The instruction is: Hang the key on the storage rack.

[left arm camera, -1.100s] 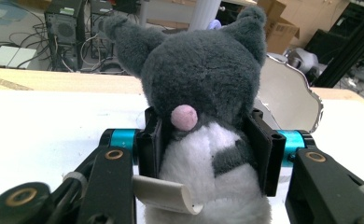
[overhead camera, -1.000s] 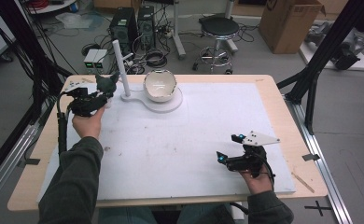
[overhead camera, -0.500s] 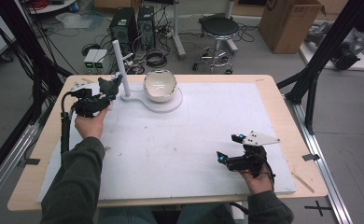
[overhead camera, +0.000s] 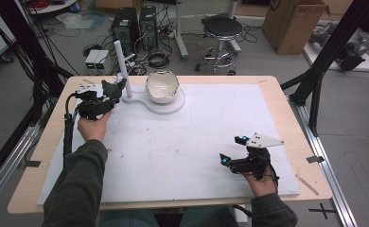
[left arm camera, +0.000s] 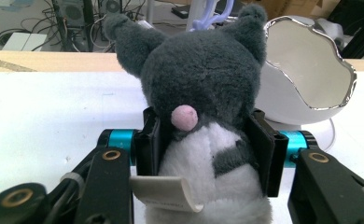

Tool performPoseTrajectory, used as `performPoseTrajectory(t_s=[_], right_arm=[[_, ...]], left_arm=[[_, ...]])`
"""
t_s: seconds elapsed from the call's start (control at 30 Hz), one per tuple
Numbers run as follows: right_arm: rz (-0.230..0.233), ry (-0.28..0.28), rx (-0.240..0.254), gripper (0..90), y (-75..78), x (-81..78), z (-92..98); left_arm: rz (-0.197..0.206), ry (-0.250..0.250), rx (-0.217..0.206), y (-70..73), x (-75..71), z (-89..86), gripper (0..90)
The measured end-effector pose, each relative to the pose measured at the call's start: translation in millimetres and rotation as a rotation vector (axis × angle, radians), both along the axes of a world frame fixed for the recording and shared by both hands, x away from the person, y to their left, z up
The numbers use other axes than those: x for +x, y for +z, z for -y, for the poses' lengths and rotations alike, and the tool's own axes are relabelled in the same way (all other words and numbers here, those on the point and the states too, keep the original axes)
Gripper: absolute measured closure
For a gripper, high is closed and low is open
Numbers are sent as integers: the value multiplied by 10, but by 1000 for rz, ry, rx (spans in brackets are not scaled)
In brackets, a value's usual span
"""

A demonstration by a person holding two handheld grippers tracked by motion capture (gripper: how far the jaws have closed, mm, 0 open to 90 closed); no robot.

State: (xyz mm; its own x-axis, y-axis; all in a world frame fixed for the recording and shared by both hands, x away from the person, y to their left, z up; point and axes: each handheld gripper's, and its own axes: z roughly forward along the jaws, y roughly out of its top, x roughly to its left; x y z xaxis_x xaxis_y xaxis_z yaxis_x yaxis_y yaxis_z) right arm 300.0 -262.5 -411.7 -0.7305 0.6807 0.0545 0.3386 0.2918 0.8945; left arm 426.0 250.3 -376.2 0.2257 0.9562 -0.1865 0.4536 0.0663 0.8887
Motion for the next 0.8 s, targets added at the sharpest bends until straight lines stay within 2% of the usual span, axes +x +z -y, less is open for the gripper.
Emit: performPoseTrajectory(t_s=[0.33, 0.8], right_arm=[[8, 3, 0, 96, 2, 0, 3], [6, 3, 0, 96, 3, -5, 0]], left_arm=[[-19, -10, 19, -19, 7, 22, 504], [-20, -9, 30, -24, 6, 24, 497]])
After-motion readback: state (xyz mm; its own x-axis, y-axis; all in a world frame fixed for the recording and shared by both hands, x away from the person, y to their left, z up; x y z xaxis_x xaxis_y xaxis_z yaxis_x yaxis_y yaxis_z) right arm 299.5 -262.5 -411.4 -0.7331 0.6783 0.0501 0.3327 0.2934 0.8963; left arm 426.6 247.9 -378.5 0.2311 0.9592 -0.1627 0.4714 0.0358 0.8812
